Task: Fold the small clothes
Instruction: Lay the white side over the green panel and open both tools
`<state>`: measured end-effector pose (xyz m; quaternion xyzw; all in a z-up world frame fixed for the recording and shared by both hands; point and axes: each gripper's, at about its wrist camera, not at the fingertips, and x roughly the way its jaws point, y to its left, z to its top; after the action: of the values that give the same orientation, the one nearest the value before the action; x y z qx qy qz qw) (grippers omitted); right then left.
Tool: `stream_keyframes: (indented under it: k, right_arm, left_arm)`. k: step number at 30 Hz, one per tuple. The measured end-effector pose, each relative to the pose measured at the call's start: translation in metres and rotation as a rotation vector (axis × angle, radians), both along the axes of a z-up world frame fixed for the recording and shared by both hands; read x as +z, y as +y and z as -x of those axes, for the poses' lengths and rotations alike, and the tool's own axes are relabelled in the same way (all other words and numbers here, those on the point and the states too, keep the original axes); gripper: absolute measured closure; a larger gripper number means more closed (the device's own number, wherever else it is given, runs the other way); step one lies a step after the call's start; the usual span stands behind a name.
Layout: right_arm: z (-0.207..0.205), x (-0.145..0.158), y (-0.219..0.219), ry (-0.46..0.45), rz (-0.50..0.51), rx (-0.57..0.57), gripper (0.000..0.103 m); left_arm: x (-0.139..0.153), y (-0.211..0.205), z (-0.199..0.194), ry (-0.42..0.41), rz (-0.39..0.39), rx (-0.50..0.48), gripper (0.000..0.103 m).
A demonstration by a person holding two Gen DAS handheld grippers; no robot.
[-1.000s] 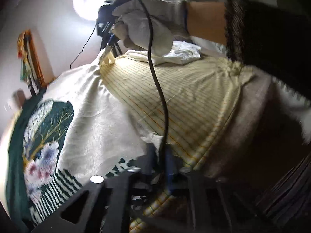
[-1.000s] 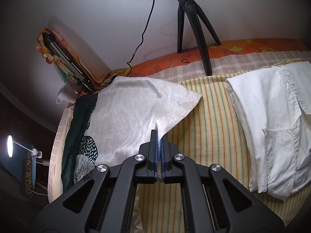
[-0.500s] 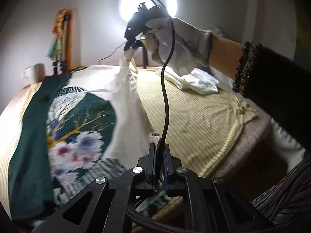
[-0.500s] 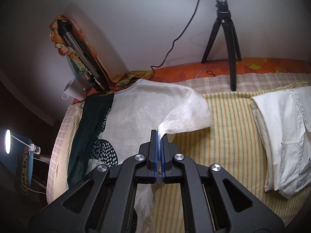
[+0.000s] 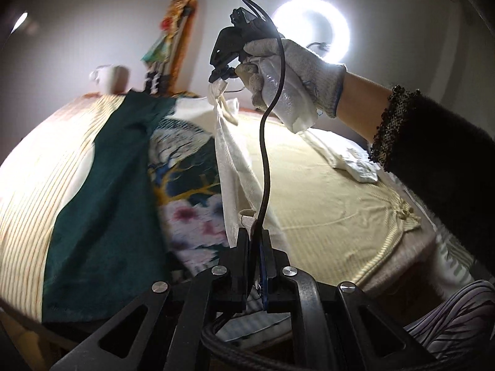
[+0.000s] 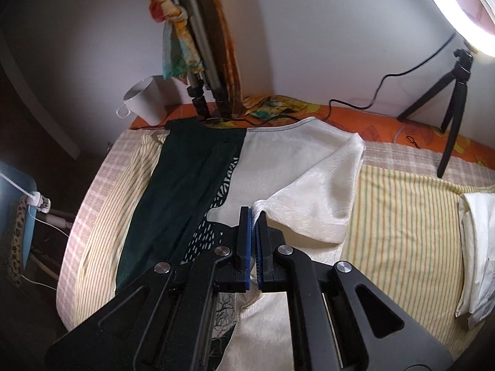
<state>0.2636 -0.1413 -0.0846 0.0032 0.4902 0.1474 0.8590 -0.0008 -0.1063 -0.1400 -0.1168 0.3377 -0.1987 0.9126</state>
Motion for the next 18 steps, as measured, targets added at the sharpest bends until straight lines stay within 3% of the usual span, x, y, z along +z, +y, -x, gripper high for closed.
stream_keyframes:
  k: [7,15,16,17,18]
  right_arm:
    - [-0.014,-0.038,0.056,0.037,0.103,0.052,0.099]
    - [-0.024,-0.071,0.081,0.094,0.091,0.079,0.099]
    - [-0.024,-0.074,0.084,0.098,0.085,0.094,0.099]
    - [-0.022,-0.075,0.086,0.096,0.084,0.107,0.099]
    - [-0.02,-0.074,0.088,0.09,0.092,0.111,0.099]
  left_arm:
    - [-0.019,0.025,-0.005,0.054,-0.007,0.047,0.1]
    - [-0.027,0.037,-0.006,0.069,-0.025,0.078,0.098]
    - [-0.028,0.037,-0.007,0.077,-0.036,0.077,0.094]
    - [-0.028,0.036,-0.007,0.087,-0.046,0.07,0.077]
    - [-0.026,0.037,-0.006,0.085,-0.048,0.071,0.07]
